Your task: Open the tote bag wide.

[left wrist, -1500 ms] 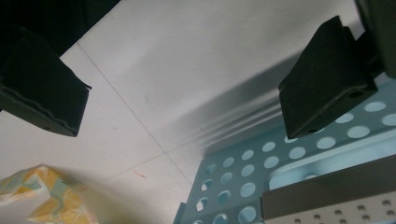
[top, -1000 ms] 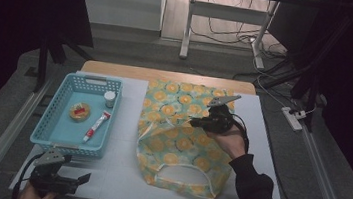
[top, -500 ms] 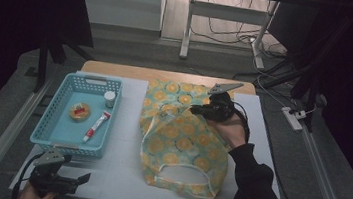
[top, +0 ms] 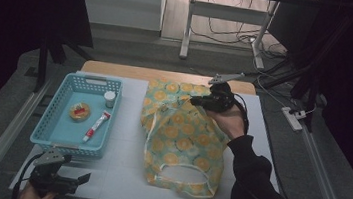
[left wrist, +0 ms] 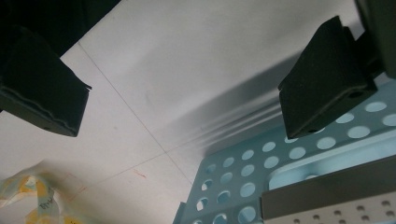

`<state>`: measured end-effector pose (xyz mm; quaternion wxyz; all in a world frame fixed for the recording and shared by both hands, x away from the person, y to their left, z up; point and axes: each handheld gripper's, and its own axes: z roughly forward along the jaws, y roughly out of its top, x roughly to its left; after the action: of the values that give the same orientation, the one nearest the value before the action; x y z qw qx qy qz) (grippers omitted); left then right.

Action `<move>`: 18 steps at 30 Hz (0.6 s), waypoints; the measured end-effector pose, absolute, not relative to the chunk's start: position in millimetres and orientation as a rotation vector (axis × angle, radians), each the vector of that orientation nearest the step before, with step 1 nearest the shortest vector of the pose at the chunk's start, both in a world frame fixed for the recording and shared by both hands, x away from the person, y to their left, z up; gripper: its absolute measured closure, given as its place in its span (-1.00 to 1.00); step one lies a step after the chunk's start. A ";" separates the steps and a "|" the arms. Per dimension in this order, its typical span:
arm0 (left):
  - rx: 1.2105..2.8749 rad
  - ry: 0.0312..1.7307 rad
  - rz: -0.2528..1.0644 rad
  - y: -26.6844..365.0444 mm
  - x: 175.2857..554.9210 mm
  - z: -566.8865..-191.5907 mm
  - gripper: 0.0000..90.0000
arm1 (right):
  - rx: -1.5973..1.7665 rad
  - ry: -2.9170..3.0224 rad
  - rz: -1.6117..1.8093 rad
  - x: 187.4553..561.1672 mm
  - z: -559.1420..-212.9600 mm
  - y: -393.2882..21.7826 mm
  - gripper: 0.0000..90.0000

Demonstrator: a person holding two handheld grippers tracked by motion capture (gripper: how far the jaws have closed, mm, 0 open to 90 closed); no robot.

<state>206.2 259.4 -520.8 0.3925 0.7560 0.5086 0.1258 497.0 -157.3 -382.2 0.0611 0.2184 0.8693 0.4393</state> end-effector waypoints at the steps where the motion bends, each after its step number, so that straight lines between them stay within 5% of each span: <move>1: 1.918 1.291 0.319 259.4 206.1 -520.8 -0.96 | 0.663 2.631 1.327 498.3 -381.8 -156.3 1.00; 18: 1.906 1.307 0.319 260.1 206.1 -520.9 -0.96 | 0.684 2.622 1.320 508.7 -380.0 -151.3 1.00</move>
<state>206.1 260.1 -520.9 0.3935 0.7510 0.5151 0.1258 508.7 -151.3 -380.0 0.0636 0.2263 0.8682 0.4371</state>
